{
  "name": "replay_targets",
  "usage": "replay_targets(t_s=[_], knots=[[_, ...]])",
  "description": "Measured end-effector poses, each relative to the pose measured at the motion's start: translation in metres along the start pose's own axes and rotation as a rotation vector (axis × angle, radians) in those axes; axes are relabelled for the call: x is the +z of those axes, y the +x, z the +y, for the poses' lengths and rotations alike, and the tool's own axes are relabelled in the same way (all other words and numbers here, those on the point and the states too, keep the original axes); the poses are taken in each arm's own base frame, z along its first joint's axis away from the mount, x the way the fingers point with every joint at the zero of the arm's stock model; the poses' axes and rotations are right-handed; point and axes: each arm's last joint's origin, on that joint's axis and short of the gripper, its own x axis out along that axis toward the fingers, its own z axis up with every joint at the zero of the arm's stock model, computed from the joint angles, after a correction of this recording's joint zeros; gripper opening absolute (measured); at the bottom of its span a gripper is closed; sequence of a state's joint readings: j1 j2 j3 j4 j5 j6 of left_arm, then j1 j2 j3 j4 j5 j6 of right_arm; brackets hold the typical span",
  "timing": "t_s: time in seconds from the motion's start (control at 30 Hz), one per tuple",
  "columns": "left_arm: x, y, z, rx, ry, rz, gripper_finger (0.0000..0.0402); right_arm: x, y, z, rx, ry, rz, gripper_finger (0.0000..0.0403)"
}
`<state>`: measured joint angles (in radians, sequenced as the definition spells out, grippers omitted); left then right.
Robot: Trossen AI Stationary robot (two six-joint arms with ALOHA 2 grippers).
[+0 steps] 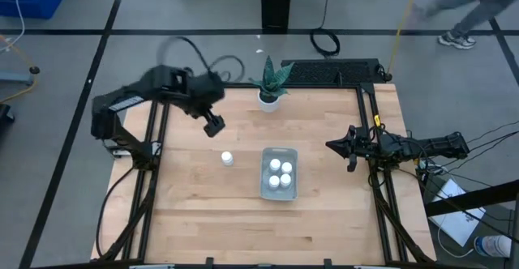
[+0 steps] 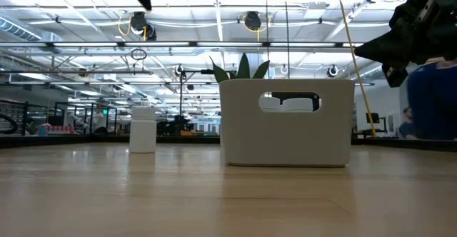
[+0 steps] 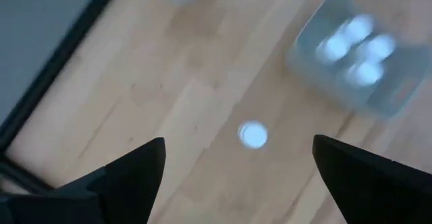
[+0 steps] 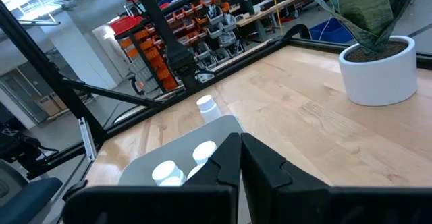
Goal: Pick and place pill bottles into a basket
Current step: Put the white pill bottle into the gray bin
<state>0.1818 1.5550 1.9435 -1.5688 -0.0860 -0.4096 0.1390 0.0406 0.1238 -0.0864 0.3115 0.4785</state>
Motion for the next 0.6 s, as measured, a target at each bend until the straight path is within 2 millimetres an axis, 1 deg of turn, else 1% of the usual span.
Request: replay_targets(t_s=[0.13,0.2,0.27,0.33,0.4,0.5,0.6], knots=[[-0.007,0.043,-0.002,0.041,-0.001,0.157,0.0381,0.000,0.000,0.000,0.000,0.000,0.000,0.0004],[-0.012,0.065,-0.006,0.015,0.002,0.204,0.0381,0.000,0.000,0.000,0.000,0.000,0.000,0.0004],[-0.015,0.085,-0.013,-0.037,0.009,0.208,0.0380,0.000,0.000,0.000,0.000,0.000,0.000,0.0004],[-0.018,0.099,-0.019,-0.069,0.023,0.206,0.0376,0.000,0.000,0.000,0.000,0.000,0.000,0.0004],[-0.024,0.113,-0.022,-0.053,0.026,0.227,0.0369,0.000,0.000,0.000,0.000,0.000,0.000,0.0004],[-0.033,0.136,-0.022,-0.009,0.008,0.271,0.0358,0.000,0.000,0.000,0.000,0.000,0.000,0.0004],[-0.038,0.151,-0.021,-0.018,-0.035,0.257,0.0348,0.000,0.000,0.000,0.000,0.000,0.000,0.0004]])
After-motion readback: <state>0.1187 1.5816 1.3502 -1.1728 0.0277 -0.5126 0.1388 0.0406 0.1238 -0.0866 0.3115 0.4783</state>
